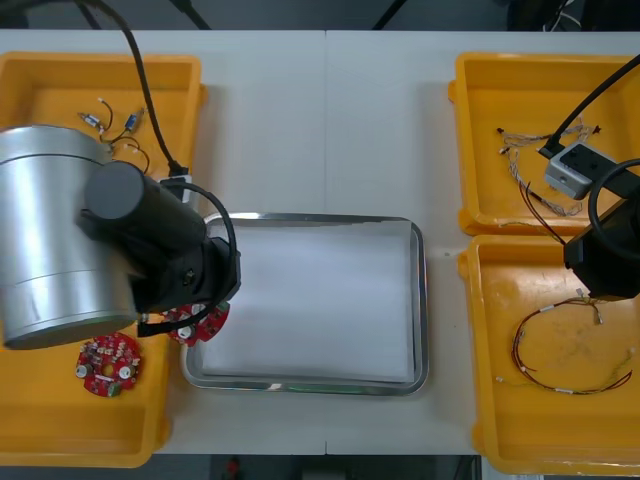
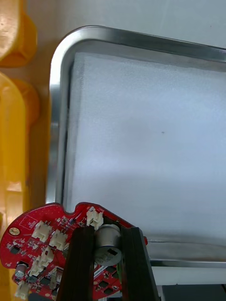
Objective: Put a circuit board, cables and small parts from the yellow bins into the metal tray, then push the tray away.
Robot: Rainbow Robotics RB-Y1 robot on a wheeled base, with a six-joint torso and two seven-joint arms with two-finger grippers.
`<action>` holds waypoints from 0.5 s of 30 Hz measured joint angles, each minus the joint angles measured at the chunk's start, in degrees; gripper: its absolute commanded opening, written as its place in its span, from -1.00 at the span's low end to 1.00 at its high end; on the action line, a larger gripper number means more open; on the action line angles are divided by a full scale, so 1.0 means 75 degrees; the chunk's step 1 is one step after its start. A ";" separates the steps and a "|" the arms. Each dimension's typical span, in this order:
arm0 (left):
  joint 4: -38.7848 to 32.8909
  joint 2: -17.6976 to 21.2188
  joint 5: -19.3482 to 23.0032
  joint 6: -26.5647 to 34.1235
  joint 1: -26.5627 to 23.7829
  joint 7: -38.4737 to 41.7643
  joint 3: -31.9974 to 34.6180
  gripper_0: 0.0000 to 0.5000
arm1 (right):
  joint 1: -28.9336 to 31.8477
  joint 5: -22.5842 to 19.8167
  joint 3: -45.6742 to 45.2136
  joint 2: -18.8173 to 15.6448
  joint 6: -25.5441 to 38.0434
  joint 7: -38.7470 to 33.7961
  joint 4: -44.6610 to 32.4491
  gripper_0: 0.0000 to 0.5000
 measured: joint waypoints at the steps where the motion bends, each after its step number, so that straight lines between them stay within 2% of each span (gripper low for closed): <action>1: 0.0108 -0.0109 -0.0084 0.0007 -0.0047 0.0000 -0.0098 -0.97 | 0.0000 0.0000 0.0000 0.0000 0.0000 0.0000 0.0000 -1.00; 7: 0.0512 -0.0605 -0.0485 0.0008 -0.0143 0.0000 -0.0544 -0.97 | 0.0000 0.0000 0.0000 0.0000 0.0000 0.0000 0.0000 -1.00; 15: 0.0927 -0.0965 -0.0990 -0.0006 -0.0143 0.0000 -0.1091 -0.96 | 0.0000 0.0000 0.0000 0.0000 0.0000 0.0000 0.0000 -1.00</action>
